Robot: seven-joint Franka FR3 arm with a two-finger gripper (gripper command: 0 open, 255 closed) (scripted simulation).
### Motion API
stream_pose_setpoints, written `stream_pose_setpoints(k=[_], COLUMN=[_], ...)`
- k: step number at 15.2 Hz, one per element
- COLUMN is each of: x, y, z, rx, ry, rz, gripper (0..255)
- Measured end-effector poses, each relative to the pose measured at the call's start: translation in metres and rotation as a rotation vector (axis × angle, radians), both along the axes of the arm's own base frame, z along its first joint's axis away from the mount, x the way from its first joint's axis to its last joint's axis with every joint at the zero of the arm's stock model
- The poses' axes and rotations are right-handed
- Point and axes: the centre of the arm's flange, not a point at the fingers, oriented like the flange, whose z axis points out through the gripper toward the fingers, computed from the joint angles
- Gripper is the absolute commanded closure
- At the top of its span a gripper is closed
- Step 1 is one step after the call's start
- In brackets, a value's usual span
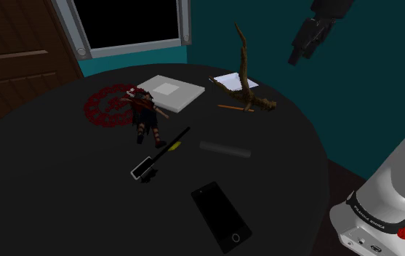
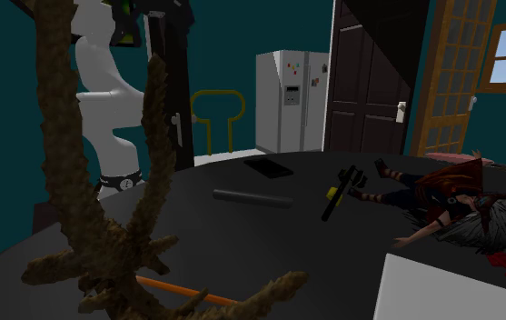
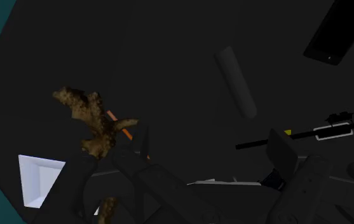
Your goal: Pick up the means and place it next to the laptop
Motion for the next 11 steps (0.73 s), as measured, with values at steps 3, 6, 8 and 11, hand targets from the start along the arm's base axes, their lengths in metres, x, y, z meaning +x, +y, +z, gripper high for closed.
stream_pose_setpoints(k=[3,6,8,11], x=[0.007,0.025,0.04,0.058], y=[0.005,0.017,0.027,0.041], z=[-0.014,-0.044,-0.066,-0.097], rx=[-0.002,-0.005,-0.008,-0.012], ry=[0.01,0.033,0.05,0.073], rz=[0.023,0.076,0.113,0.17], gripper=[0,0,0,0])
